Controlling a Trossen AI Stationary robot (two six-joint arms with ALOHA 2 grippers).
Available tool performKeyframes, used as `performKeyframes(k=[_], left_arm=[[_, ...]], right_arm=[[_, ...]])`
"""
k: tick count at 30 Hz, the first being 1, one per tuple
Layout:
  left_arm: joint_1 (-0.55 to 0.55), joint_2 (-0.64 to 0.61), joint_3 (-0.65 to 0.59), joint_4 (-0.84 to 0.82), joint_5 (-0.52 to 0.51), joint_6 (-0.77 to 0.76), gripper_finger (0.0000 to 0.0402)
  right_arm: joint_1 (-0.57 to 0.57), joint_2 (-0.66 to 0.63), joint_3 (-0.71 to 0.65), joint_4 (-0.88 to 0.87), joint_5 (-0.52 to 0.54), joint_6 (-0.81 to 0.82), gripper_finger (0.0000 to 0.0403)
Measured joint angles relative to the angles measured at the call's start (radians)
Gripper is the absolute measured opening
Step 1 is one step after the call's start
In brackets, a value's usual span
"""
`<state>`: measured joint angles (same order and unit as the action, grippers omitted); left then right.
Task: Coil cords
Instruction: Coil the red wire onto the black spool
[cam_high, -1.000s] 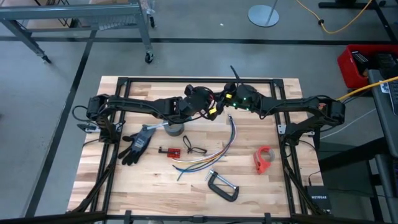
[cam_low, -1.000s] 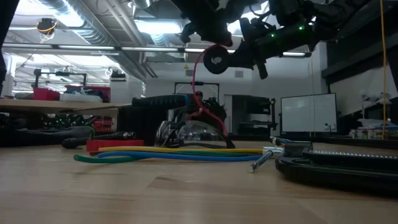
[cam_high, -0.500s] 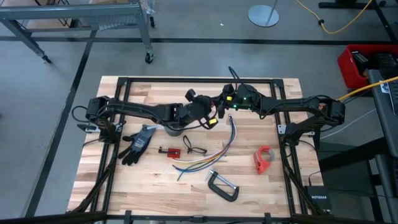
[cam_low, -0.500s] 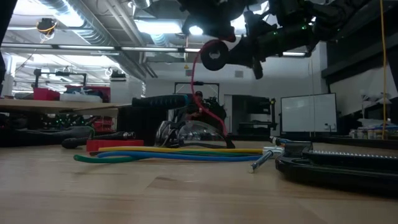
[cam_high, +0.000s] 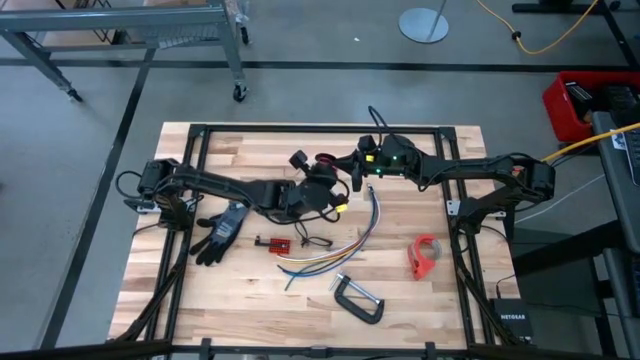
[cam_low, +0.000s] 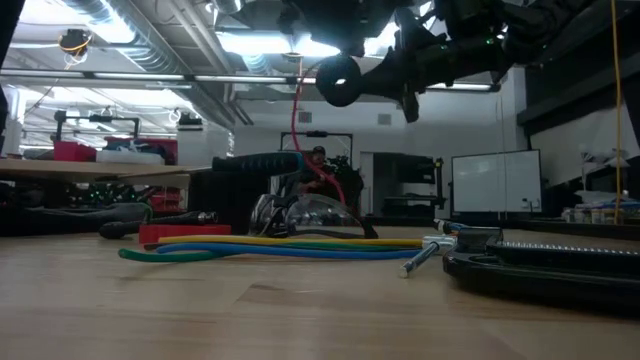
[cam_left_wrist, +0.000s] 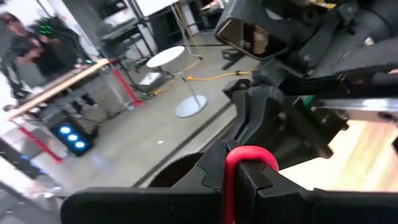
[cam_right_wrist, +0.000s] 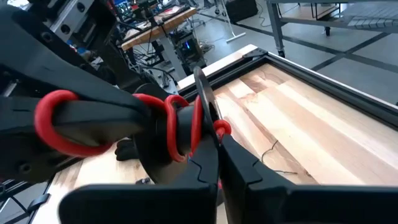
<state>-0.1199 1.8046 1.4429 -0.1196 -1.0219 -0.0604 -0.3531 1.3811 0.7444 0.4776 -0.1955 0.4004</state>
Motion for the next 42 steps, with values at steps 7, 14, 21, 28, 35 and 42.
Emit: performKeyframes(k=[7,14,21,28,35,42], left_arm=[[-0.028,0.0,0.0,0.01,-0.104,0.028,0.0],[-0.041,0.0,-0.002,0.177,-0.14,0.177,0.0],[-0.041,-0.01,-0.003,0.236,-0.146,0.22,0.0],[-0.041,-0.012,-0.002,0.245,-0.151,0.218,0.0],[-0.039,-0.012,-0.002,0.311,-0.153,0.243,0.0],[-0.052,-0.013,-0.002,0.363,-0.149,0.247,0.0]], right_arm=[[0.0,0.0,0.002,0.032,0.0,0.0,0.0001],[0.0,-0.004,0.003,0.063,-0.054,0.002,0.0001],[0.014,-0.004,0.004,0.083,-0.085,0.003,0.0001],[0.037,-0.004,0.004,0.086,-0.044,-0.002,0.0001],[0.085,-0.004,0.004,0.08,0.075,-0.028,0.0001],[0.127,-0.004,0.003,0.08,0.219,-0.089,0.0001]])
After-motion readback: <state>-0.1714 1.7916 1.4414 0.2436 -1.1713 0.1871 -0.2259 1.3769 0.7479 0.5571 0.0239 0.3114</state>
